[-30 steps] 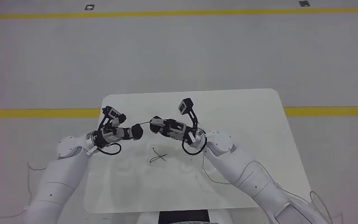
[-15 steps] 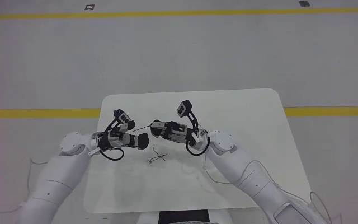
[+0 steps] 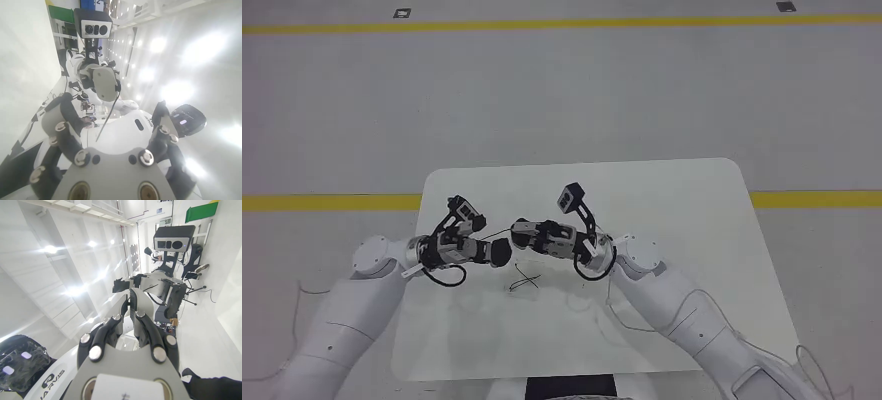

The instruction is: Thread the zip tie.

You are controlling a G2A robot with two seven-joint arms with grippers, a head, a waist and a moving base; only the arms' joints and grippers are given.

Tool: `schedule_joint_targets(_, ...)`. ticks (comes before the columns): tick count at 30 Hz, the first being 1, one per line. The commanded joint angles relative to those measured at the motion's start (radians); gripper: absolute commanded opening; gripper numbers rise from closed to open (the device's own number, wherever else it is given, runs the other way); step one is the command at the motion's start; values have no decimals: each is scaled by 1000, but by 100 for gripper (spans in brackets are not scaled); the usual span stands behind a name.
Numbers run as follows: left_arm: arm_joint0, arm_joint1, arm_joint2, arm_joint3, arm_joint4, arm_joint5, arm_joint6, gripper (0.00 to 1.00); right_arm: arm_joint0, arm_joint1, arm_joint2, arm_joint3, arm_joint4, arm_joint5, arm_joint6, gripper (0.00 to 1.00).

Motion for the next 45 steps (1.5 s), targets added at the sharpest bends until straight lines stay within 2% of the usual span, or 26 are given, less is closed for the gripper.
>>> schedule_joint_targets(1,-1,-1,3,1,2,0,2,88,3,-1,-2,2,-8,6,7,0)
schedule_joint_targets(3,-2,-2,5,2,5,0,2,78,5,-3,-3,3,-14,12,17,0)
schedule_joint_targets(4,-3,-3,6,3,5,0,3,65,6,-3,-3,4,-17,13,19,0)
schedule_joint_targets(6,-4,-3,8,5,6,0,3,47,5,-4,0,7,-20,15,20,0)
schedule_joint_targets(11,-6,-5,9,8,9,-2,2,25,6,-3,6,7,-53,29,20,0)
schedule_joint_targets(13,-6,-5,9,8,12,-3,3,21,5,-2,8,5,-65,34,20,0)
schedule_joint_targets(21,-7,-6,6,16,19,-6,5,12,0,-3,15,0,-93,42,14,0)
schedule_joint_targets(27,-6,-6,3,16,21,-6,6,10,-2,-5,17,1,-112,46,8,0)
schedule_joint_targets(34,-5,-7,1,16,23,-5,6,0,-5,-7,20,-1,-118,50,6,0)
schedule_joint_targets(38,-4,-7,0,16,26,-5,8,0,-6,-9,21,0,-120,48,9,0)
schedule_joint_targets(45,-3,-7,-1,14,31,-4,11,11,-7,-11,24,1,-124,43,13,0)
